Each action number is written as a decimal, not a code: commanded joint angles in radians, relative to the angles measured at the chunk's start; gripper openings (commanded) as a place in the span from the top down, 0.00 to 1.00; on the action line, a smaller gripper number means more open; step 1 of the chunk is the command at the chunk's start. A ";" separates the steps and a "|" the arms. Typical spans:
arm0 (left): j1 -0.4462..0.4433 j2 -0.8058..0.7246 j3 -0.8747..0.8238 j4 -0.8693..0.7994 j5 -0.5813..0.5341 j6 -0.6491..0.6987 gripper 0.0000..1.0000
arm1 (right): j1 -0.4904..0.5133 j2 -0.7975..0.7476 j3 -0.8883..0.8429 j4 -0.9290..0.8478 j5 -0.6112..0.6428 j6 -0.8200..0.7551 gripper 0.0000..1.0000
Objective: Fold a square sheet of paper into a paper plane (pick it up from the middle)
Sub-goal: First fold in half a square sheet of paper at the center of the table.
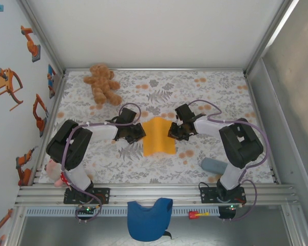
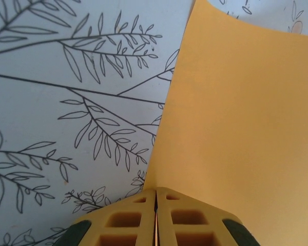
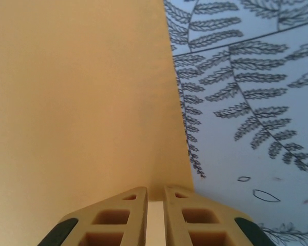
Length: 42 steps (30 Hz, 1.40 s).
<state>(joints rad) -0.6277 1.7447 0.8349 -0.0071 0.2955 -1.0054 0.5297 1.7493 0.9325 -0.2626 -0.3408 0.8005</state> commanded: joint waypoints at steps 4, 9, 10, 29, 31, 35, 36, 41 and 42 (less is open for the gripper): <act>0.004 -0.005 -0.034 0.014 -0.007 0.028 0.90 | -0.002 0.037 0.000 0.061 -0.055 0.036 0.83; 0.006 -0.014 -0.046 0.043 -0.001 0.027 0.88 | -0.002 0.055 0.017 0.066 -0.058 0.038 0.83; 0.006 -0.015 -0.047 0.048 0.000 0.028 0.87 | -0.003 0.058 0.020 0.069 -0.062 0.039 0.83; 0.019 -0.023 -0.068 0.121 0.028 0.004 0.77 | -0.003 0.079 0.023 0.131 -0.127 0.068 0.81; 0.024 -0.025 -0.078 0.144 0.042 -0.009 0.76 | -0.003 0.079 0.023 0.134 -0.125 0.069 0.81; 0.037 -0.034 -0.098 0.198 0.072 -0.030 0.73 | -0.003 0.079 0.020 0.135 -0.122 0.070 0.80; 0.040 -0.037 -0.104 0.213 0.077 -0.034 0.72 | -0.004 0.079 0.020 0.135 -0.122 0.070 0.80; 0.042 -0.039 -0.114 0.258 0.092 -0.042 0.66 | -0.002 0.081 0.014 0.138 -0.121 0.071 0.80; 0.043 -0.039 -0.118 0.270 0.097 -0.045 0.65 | -0.003 0.082 0.013 0.140 -0.120 0.071 0.80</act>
<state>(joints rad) -0.5919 1.7252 0.7326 0.2325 0.3733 -1.0336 0.5297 1.8149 0.9474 -0.1226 -0.4572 0.8646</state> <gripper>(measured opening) 0.341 0.196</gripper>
